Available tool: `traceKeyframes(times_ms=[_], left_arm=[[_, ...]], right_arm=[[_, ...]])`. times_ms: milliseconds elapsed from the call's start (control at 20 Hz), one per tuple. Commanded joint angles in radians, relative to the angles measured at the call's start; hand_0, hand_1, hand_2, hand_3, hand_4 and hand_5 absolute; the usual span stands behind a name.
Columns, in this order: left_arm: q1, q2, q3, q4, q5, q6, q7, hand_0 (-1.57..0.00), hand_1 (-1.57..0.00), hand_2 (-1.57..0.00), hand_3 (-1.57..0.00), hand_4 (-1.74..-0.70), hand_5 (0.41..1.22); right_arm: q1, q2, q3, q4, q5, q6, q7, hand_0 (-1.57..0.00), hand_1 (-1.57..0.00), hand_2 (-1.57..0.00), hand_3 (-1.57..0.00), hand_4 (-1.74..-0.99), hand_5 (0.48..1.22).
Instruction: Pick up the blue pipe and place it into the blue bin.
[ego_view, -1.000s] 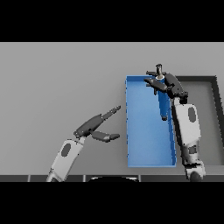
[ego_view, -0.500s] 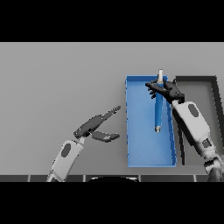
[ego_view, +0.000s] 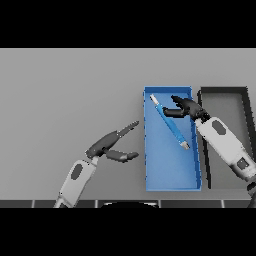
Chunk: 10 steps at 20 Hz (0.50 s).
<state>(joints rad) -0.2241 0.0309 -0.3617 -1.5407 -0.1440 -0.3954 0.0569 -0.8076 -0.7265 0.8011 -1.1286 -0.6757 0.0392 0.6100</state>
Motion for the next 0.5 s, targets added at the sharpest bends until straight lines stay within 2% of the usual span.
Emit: traceKeyframes(times_ms=[0,100,250,450], left_arm=[[0.002,0.008,0.003,-0.001,0.003,-0.005,-0.002,0.0,0.0,0.0,0.0,-0.93,0.496],[0.007,0.01,0.003,0.01,-0.003,-0.003,-0.015,0.0,0.0,0.0,0.0,-0.93,0.497],[0.006,0.004,0.0,0.006,-0.003,0.0,-0.008,0.0,0.0,0.0,0.0,-0.93,0.495],[0.008,0.02,0.009,0.021,-0.006,-0.004,-0.038,0.0,0.0,0.0,0.0,-0.93,0.495]], right_arm=[[-0.008,-0.004,0.015,-0.001,-0.007,0.0,0.0,-0.06,-0.06,-0.05,-0.02,-1.144,0.759],[0.0,-0.025,0.018,-0.025,-0.006,0.006,-0.001,-0.04,-0.04,-0.03,-0.01,-1.11,0.736],[-0.01,-0.019,0.029,-0.018,0.008,0.033,-0.014,-0.02,-0.02,-0.02,0.0,-1.084,0.714],[-0.006,-0.018,0.035,-0.028,0.008,0.046,-0.029,-0.02,-0.02,-0.02,0.0,-1.084,0.714]])
